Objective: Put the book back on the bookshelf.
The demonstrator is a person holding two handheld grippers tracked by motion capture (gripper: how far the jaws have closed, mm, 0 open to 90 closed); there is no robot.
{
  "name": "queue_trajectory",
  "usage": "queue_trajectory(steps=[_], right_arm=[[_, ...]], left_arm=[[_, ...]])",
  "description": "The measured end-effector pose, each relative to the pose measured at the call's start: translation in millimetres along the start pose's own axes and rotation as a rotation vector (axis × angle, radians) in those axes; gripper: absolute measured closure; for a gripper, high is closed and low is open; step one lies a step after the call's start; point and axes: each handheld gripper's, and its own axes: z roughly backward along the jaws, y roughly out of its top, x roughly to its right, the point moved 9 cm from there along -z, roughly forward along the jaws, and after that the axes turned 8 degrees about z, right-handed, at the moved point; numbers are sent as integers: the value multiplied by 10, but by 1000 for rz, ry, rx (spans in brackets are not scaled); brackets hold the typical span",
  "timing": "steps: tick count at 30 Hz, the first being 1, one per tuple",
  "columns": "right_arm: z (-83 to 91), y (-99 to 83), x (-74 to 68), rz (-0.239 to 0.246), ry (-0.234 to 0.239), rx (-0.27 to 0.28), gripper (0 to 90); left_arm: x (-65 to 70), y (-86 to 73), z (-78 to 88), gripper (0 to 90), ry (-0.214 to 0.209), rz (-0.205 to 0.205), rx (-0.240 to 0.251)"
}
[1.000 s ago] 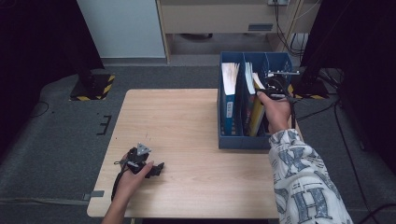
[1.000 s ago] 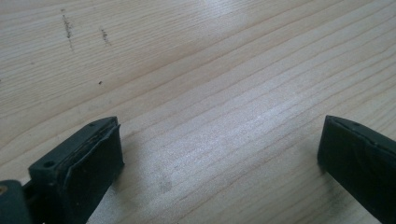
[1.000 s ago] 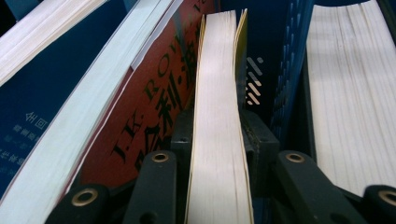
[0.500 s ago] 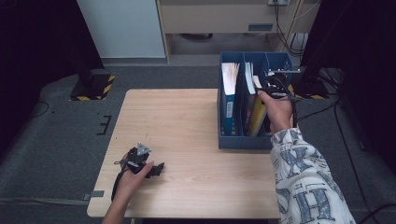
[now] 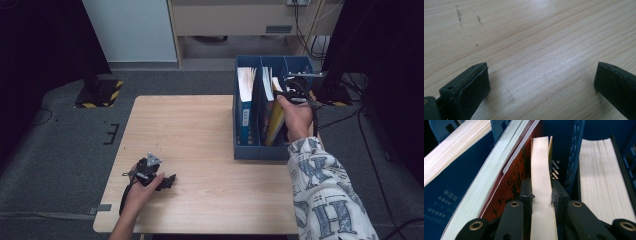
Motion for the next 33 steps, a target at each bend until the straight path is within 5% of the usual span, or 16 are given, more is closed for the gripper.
queue_trajectory(steps=[15,33], right_arm=[[-203,39,46,-1,-30,18,751],[-217,37,-8,-9,7,26,717]], left_arm=[[0,1,-1,0,-2,-1,0],[2,2,-2,0,-1,-1,0]])
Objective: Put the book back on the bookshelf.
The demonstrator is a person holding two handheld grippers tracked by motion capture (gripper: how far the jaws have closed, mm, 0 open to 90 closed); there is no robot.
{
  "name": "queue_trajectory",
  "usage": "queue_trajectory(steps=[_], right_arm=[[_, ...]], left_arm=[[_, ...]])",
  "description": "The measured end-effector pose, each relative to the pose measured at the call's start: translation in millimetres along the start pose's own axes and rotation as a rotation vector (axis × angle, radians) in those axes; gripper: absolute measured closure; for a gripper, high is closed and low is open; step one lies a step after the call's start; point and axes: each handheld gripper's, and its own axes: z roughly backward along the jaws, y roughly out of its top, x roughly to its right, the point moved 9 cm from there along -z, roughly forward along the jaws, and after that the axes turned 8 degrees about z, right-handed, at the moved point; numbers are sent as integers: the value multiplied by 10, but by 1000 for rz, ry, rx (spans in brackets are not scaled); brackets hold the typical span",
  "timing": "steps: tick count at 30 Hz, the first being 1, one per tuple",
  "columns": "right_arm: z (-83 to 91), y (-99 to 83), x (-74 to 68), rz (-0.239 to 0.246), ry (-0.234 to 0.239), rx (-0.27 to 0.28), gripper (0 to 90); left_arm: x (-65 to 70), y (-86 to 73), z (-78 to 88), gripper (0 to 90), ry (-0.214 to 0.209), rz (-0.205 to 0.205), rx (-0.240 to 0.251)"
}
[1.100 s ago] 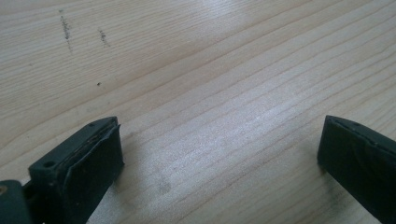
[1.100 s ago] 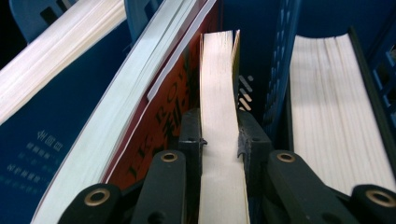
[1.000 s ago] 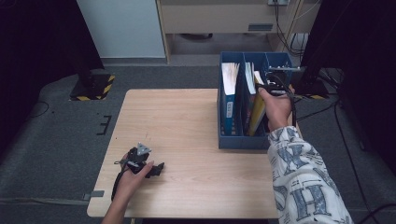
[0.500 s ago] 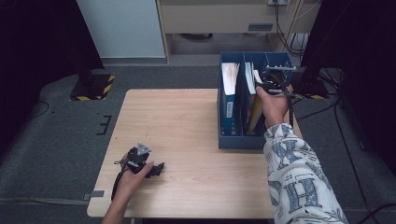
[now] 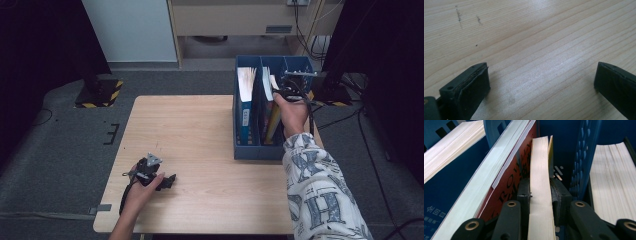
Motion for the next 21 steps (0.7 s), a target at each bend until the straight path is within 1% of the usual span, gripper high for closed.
queue_trajectory(steps=[4,8,10,15,16,18,21], right_arm=[[10,-4,-5,-5,7,-3,707],[36,-24,-28,-17,30,-9,683],[47,-32,-34,-18,31,-12,681],[128,-68,-52,-18,48,-20,660],[146,-82,-59,-16,51,-30,658],[155,-87,-59,-11,53,-32,656],[183,-96,-69,-6,55,-35,682]], left_arm=[[0,0,0,0,0,0,0],[0,1,-1,0,0,0,0],[1,1,-1,0,1,1,0],[2,1,-2,0,2,2,3],[2,1,-2,0,2,2,2],[3,2,-2,0,2,1,3],[5,3,-4,0,2,2,3]])
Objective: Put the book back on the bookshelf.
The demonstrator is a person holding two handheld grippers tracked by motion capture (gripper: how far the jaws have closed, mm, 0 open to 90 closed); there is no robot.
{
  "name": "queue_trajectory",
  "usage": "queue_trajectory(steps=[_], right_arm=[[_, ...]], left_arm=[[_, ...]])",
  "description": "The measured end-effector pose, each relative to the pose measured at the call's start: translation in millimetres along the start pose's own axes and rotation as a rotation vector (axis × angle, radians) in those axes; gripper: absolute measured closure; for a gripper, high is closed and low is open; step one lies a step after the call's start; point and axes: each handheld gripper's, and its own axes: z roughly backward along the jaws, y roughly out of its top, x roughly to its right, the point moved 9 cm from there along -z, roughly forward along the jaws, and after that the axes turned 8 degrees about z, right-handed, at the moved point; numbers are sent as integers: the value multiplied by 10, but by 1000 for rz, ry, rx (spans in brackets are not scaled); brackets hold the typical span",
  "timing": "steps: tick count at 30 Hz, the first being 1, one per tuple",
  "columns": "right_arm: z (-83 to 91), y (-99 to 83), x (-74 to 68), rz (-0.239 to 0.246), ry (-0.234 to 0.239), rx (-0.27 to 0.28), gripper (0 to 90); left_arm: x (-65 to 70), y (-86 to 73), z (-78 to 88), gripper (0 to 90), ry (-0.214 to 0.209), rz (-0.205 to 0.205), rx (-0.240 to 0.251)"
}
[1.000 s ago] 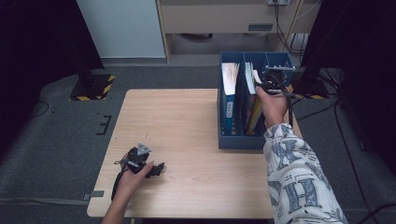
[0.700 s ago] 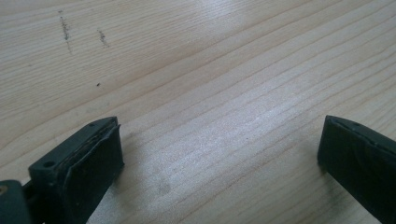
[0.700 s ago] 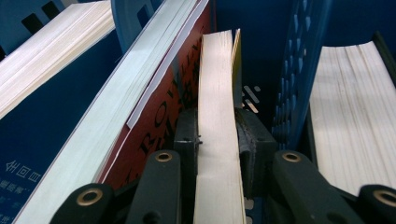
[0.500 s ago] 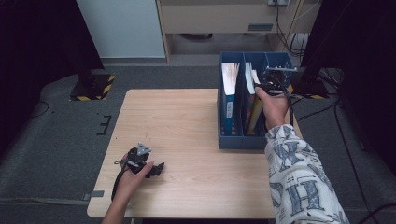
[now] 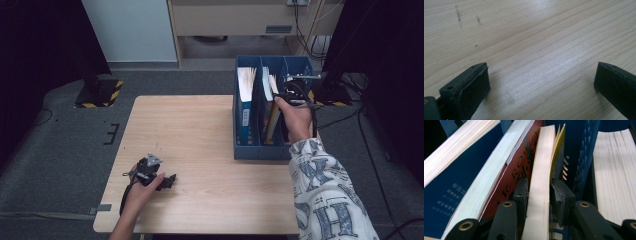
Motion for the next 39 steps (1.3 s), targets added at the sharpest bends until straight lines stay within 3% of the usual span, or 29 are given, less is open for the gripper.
queue_trajectory(steps=[4,5,10,25,31,34,39], right_arm=[[2,9,-7,17,-15,-1,730],[8,26,21,39,-47,-4,752],[-22,83,82,60,-90,9,758],[-205,204,188,73,-159,19,757],[-216,194,169,70,-147,21,754],[-218,187,125,32,-108,35,732],[-198,191,79,13,-61,36,704]], left_arm=[[1,1,-1,0,-2,-2,0],[1,2,-2,0,-2,-1,0],[1,2,-2,0,-3,-3,0],[1,3,-2,0,-5,-5,-1],[2,4,-3,0,-5,-4,-1],[2,3,-4,0,-4,-4,0],[3,4,-4,0,-4,-4,-1]])
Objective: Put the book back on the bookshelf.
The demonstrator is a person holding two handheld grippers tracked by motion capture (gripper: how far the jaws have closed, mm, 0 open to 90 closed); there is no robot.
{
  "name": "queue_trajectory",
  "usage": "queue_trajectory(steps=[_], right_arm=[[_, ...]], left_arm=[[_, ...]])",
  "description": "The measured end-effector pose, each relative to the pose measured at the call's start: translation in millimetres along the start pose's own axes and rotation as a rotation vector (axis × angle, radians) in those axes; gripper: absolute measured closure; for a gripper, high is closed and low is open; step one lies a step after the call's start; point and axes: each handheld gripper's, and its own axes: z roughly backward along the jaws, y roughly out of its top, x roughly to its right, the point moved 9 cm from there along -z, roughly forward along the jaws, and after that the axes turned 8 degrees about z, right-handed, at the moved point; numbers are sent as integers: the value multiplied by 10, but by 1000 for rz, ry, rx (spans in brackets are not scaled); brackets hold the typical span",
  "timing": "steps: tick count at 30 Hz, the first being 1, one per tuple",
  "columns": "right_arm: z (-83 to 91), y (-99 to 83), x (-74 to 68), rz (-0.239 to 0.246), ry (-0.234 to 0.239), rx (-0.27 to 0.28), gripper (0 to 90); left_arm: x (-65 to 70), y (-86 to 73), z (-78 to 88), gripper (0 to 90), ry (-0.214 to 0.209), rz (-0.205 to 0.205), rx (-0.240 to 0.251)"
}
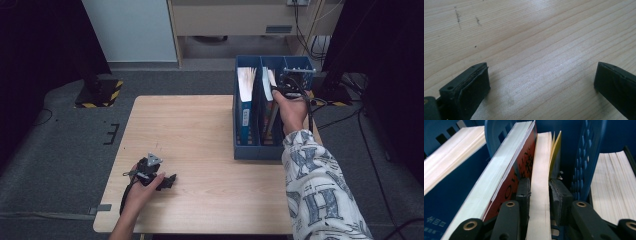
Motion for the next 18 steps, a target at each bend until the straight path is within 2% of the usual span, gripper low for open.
queue_trajectory(steps=[3,18], right_arm=[[12,1,-15,-1,16,-2,704],[85,22,-45,15,36,3,707]], left_arm=[[1,1,-1,0,0,0,0],[2,1,-1,0,0,0,0]])
